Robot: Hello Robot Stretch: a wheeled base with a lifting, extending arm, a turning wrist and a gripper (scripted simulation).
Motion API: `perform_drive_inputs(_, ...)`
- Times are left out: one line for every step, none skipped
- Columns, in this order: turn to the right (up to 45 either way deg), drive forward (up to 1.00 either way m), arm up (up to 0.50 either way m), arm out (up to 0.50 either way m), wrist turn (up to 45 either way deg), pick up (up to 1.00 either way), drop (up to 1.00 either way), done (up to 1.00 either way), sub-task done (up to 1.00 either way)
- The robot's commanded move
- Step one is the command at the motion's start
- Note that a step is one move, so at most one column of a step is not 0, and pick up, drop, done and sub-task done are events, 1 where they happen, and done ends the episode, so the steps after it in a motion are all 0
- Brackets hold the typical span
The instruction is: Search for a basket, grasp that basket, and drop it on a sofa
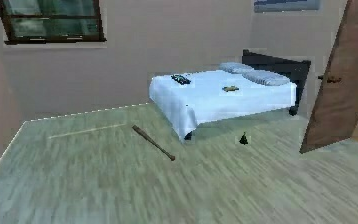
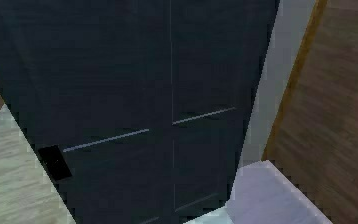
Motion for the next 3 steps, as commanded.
perform_drive_inputs(-3.0, 0.00, 0.00, 0.00, 0.0, 0.00, 0.00, 0.00, 0.00)
perform_drive_inputs(0.0, 0.40, 0.00, 0.00, 0.0, 0.00, 0.00, 0.00, 0.00)
perform_drive_inputs(24.0, 0.00, 0.00, 0.00, 0.0, 0.00, 0.00, 0.00, 0.00)
